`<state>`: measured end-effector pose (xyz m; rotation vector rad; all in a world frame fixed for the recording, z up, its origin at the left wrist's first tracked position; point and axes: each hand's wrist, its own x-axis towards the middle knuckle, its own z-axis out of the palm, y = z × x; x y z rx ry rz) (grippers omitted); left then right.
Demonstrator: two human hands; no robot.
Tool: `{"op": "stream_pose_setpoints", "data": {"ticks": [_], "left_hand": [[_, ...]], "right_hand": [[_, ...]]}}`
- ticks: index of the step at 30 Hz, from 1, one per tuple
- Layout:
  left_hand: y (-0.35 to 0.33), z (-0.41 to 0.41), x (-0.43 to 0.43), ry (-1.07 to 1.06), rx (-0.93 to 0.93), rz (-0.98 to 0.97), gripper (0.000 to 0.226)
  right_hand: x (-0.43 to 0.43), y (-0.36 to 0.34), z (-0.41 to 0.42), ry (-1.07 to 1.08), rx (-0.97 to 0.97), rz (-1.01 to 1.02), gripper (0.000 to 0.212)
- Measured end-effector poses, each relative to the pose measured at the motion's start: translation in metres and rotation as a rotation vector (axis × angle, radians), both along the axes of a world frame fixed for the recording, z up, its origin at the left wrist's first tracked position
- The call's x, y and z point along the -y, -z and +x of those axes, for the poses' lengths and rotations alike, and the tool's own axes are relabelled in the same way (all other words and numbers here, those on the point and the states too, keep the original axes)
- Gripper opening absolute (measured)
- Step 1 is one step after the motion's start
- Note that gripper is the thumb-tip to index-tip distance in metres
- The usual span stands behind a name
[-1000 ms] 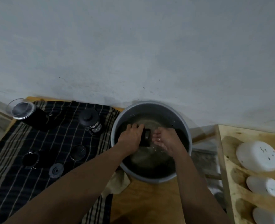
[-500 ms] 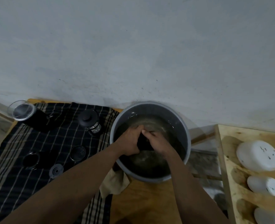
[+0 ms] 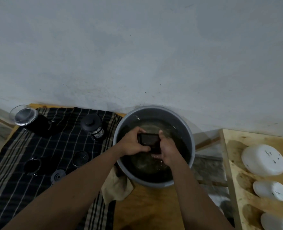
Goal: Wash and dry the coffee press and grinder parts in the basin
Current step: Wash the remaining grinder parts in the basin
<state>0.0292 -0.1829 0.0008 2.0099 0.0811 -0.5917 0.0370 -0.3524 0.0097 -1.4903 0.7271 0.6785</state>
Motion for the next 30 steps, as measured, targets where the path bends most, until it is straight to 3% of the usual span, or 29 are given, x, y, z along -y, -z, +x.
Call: {"op": "stream_pose_setpoints", "data": {"ticks": [4, 7, 14, 17, 21, 24, 27, 30], "left_hand": [[-0.007, 0.009, 0.003, -0.177, -0.170, -0.062, 0.053], [-0.007, 0.012, 0.004, -0.198, -0.248, 0.019, 0.059], [-0.004, 0.013, 0.011, -0.152, -0.307, 0.263, 0.067], [0.002, 0.010, 0.011, -0.078, -0.164, 0.344, 0.064], [0.002, -0.004, 0.008, 0.116, 0.036, 0.210, 0.075], [0.004, -0.011, 0.008, 0.319, 0.156, 0.338, 0.091], [0.006, -0.010, 0.009, 0.283, 0.180, 0.419, 0.077], [0.008, -0.011, 0.009, 0.321, 0.179, 0.418, 0.079]], "right_hand": [[0.020, 0.003, 0.009, 0.037, 0.115, -0.176, 0.027], [0.033, 0.007, 0.012, 0.101, 0.072, -0.211, 0.022], [0.006, 0.018, -0.001, -0.006, -0.057, -0.108, 0.035], [-0.005, 0.010, -0.005, -0.106, 0.066, -0.096, 0.027], [-0.009, 0.010, -0.004, -0.106, 0.186, -0.137, 0.026], [-0.012, 0.006, -0.001, -0.108, 0.139, -0.093, 0.027], [-0.013, 0.002, -0.003, -0.269, 0.107, -0.049, 0.042], [-0.015, 0.004, -0.007, -0.353, 0.029, -0.017, 0.053]]}}
